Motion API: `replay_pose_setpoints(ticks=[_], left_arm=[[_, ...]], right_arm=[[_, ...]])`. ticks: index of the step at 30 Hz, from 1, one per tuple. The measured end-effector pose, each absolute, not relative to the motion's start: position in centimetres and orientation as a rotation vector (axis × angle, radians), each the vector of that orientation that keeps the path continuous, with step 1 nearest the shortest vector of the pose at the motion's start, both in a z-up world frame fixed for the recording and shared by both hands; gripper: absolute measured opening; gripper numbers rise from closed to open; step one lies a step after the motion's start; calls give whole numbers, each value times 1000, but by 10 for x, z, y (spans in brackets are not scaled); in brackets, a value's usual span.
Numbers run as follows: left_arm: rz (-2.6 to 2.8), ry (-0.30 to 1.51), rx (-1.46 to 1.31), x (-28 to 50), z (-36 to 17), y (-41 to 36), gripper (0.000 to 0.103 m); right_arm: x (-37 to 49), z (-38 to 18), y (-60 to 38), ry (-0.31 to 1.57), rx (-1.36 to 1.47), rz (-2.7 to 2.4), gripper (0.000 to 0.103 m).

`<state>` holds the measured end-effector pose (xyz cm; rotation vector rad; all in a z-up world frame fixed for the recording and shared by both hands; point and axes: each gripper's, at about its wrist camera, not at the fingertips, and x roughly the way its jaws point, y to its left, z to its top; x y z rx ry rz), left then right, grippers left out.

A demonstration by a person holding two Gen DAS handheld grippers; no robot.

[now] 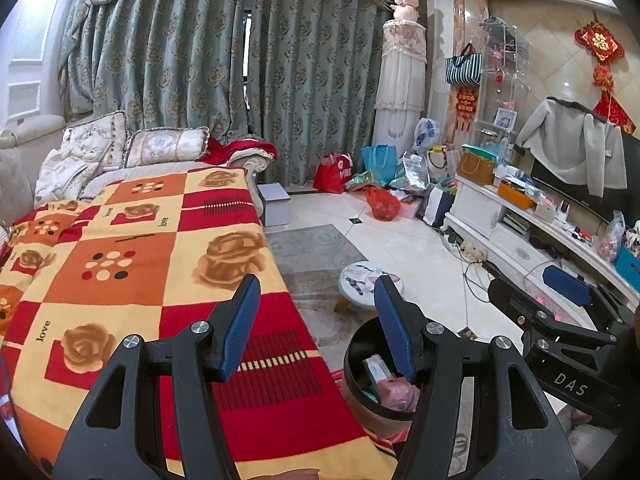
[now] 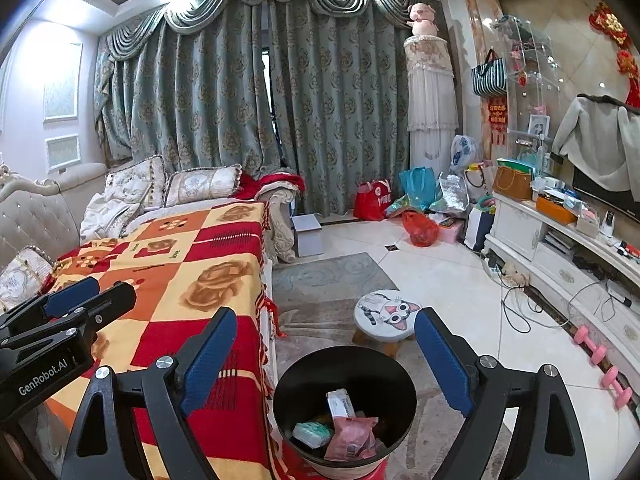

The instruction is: Collect trash

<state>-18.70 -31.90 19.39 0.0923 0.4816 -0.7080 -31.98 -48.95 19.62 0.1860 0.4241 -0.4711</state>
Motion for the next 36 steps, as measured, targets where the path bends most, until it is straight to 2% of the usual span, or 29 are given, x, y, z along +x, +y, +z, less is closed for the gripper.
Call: replay_pose_setpoints(ticks=[36], left_arm=[[-699, 500, 94, -181, 184, -320, 58]], right_arm=[[-321, 186, -501, 456, 189, -460, 90]])
